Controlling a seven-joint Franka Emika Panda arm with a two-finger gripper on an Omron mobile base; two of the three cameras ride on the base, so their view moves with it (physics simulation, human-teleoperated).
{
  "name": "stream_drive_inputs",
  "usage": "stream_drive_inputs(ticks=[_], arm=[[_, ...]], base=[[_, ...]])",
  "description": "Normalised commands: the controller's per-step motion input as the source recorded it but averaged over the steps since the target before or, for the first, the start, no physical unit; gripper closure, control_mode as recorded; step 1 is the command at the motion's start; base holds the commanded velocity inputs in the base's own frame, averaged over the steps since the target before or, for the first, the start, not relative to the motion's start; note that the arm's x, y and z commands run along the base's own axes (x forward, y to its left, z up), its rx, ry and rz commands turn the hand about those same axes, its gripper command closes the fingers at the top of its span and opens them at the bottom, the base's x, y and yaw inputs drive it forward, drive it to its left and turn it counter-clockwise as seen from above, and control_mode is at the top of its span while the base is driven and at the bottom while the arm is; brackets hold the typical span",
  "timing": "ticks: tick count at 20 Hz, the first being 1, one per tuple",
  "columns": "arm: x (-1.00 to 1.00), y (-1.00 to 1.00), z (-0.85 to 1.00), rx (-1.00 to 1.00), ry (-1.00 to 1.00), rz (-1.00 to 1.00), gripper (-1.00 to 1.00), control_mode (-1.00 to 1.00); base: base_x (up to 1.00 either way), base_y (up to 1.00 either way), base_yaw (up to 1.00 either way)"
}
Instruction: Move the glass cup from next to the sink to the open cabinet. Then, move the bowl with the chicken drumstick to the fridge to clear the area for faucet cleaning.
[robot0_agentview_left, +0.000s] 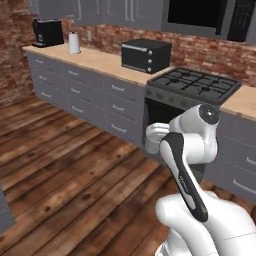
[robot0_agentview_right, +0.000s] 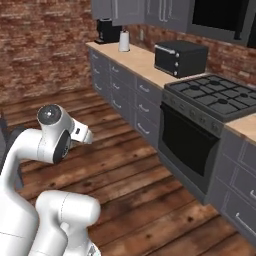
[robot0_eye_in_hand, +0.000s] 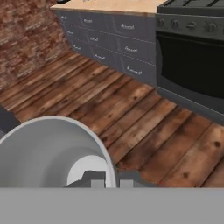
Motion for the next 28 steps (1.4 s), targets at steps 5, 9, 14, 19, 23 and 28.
stream_drive_inputs(ticks=[5, 9, 14, 19, 23, 28], arm=[[0.00, 0.00, 0.00, 0.00, 0.00, 0.00, 1.00, 1.00], [0.00, 0.00, 0.00, 0.00, 0.00, 0.00, 1.00, 1.00], [0.00, 0.00, 0.00, 0.00, 0.00, 0.00, 1.00, 1.00], [0.00, 0.00, 0.00, 0.00, 0.00, 0.00, 1.00, 1.00], [0.00, 0.00, 0.00, 0.00, 0.00, 0.00, 1.00, 1.00], [0.00, 0.00, 0.00, 0.00, 0.00, 0.00, 1.00, 1.00]], base=[[1.00, 0.00, -0.08], [1.00, 0.03, -0.05], [1.00, 0.17, -0.03], [1.00, 0.43, -0.02], [1.00, 0.53, 0.00], [1.00, 0.45, 0.00]])
